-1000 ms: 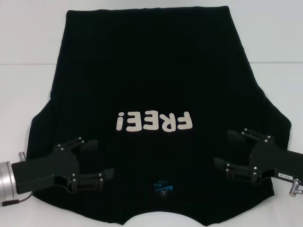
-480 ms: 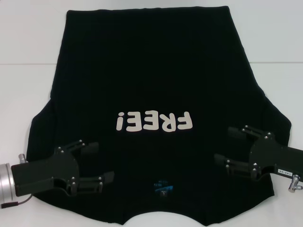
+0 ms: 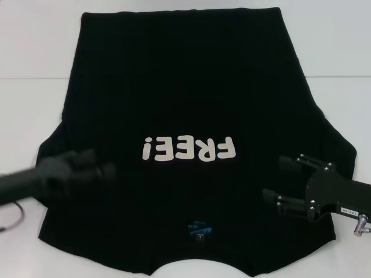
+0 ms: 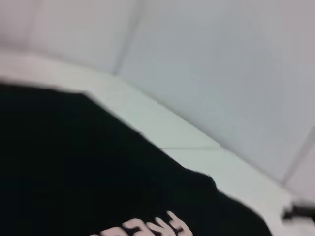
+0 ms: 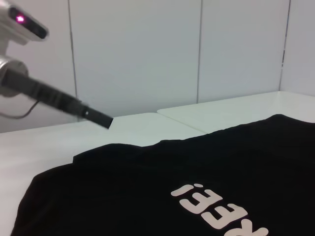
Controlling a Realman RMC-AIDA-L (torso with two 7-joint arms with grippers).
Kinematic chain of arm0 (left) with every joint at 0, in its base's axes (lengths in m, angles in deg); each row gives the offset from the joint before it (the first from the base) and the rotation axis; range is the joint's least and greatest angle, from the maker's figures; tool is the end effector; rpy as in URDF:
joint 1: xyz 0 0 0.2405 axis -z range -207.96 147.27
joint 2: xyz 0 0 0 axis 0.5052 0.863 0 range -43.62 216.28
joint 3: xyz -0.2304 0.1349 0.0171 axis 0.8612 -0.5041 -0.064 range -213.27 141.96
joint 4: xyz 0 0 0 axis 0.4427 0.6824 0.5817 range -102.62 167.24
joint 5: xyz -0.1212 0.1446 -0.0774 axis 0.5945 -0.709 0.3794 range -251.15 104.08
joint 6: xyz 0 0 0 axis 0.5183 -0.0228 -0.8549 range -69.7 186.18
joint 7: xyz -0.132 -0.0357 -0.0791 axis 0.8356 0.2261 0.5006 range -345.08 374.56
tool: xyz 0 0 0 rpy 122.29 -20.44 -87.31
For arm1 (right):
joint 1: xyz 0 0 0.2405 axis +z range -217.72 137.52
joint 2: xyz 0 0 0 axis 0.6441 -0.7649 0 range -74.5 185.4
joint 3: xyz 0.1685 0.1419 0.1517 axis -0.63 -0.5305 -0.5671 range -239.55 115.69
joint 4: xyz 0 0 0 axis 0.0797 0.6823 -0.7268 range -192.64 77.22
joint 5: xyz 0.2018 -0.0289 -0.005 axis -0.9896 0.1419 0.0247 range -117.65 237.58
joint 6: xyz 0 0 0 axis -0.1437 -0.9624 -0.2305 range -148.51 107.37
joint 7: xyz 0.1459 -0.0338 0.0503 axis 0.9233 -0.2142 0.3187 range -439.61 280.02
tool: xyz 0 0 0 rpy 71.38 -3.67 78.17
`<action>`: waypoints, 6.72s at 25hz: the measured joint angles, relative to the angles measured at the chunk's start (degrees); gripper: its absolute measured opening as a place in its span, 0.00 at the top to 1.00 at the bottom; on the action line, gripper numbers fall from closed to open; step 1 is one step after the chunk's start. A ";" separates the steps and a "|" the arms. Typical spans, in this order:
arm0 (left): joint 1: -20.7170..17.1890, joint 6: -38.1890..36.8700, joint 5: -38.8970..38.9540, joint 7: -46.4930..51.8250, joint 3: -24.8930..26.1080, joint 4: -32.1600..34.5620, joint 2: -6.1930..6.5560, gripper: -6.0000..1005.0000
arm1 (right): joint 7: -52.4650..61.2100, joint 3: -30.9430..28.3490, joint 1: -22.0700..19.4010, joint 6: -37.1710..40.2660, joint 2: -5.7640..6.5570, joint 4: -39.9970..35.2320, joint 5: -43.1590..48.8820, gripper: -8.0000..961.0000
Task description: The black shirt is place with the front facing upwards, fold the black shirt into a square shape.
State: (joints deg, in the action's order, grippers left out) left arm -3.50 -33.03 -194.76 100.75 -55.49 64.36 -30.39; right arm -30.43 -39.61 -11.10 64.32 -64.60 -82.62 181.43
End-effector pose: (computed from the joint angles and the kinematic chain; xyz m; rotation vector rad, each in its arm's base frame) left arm -0.3158 0.3163 0.0144 -2.4217 -1.0507 -0.8431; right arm 0.2997 0.3156 -0.0400 -2.5679 0.3450 0.6614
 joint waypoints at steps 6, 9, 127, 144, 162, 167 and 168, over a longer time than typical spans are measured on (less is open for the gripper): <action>2.72 0.43 -3.56 26.01 -0.36 0.87 5.59 0.06 | 0.48 0.00 -0.23 0.00 0.02 -0.06 0.00 0.10; 4.19 0.96 -8.44 35.47 -0.40 2.86 6.99 0.06 | 0.51 0.06 -0.31 -0.16 0.05 -0.06 0.00 0.10; 8.81 12.54 -17.11 50.35 -9.17 20.19 -0.95 0.99 | 3.37 0.27 -1.06 0.71 0.08 0.53 0.06 0.10; 6.61 -2.70 4.29 19.64 -11.11 10.78 -1.70 0.66 | 14.91 -1.36 -1.20 0.87 0.39 -2.60 -1.00 0.10; -2.14 -7.99 5.25 -8.71 -16.72 5.56 -2.34 0.06 | 94.77 6.58 10.51 -0.32 14.48 -17.37 28.56 0.11; -2.65 -6.95 5.26 -8.91 -16.68 5.73 -2.29 0.06 | 95.46 8.21 12.65 -5.06 13.69 -13.15 31.04 0.11; -2.71 -6.75 5.26 -8.92 -16.73 5.74 -2.27 0.06 | 95.61 8.97 12.96 -6.25 13.59 -12.18 31.15 0.11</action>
State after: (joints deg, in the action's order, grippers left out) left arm -6.21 -39.78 -189.50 91.83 -72.22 70.10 -32.65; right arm 65.19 -30.64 1.87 58.07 -51.01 -94.80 212.59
